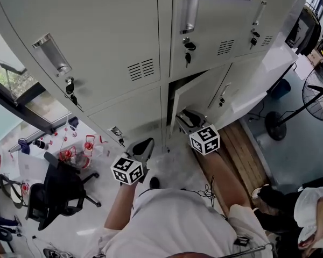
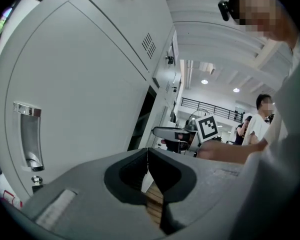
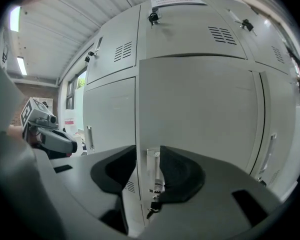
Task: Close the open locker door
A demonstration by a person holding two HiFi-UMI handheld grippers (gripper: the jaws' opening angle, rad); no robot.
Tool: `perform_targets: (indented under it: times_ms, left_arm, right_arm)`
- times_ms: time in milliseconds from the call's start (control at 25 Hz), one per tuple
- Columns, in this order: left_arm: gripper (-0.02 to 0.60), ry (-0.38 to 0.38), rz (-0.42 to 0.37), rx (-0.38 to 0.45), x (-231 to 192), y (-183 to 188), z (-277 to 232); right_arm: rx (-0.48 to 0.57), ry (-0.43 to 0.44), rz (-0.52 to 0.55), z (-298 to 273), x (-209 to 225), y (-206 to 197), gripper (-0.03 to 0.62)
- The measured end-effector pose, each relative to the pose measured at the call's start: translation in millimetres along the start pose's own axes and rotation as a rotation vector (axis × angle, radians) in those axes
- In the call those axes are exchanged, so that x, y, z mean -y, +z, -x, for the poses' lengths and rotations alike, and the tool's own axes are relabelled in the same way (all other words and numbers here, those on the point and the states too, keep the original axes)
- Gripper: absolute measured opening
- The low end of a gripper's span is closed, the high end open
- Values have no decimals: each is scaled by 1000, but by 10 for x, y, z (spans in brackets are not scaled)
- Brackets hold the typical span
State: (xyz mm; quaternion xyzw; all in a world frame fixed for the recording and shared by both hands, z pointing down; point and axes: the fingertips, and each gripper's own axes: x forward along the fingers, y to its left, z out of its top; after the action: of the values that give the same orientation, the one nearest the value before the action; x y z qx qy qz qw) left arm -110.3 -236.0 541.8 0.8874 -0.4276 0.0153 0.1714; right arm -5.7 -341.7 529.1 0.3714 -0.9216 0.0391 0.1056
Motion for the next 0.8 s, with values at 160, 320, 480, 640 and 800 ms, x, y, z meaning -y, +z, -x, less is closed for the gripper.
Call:
perform_targets:
  times_ms: [160, 320, 480, 640, 800]
  left_arm:
    - [15, 20, 3, 9, -86, 25, 25]
    - [15, 33, 8, 15, -154, 41, 42]
    - [15, 41, 9, 16, -191, 50, 50]
    - [15, 46, 11, 15, -207, 39, 52]
    - [15, 47, 12, 9, -209, 15, 54]
  right_arm:
    - [1, 2, -4, -149, 45, 33, 149]
    - [2, 5, -2, -267, 71, 54, 149]
    - [4, 6, -4, -357, 94, 71, 147]
    - [2, 6, -12, -415, 115, 74, 147]
    - [4, 7, -27, -448, 135, 76, 149]
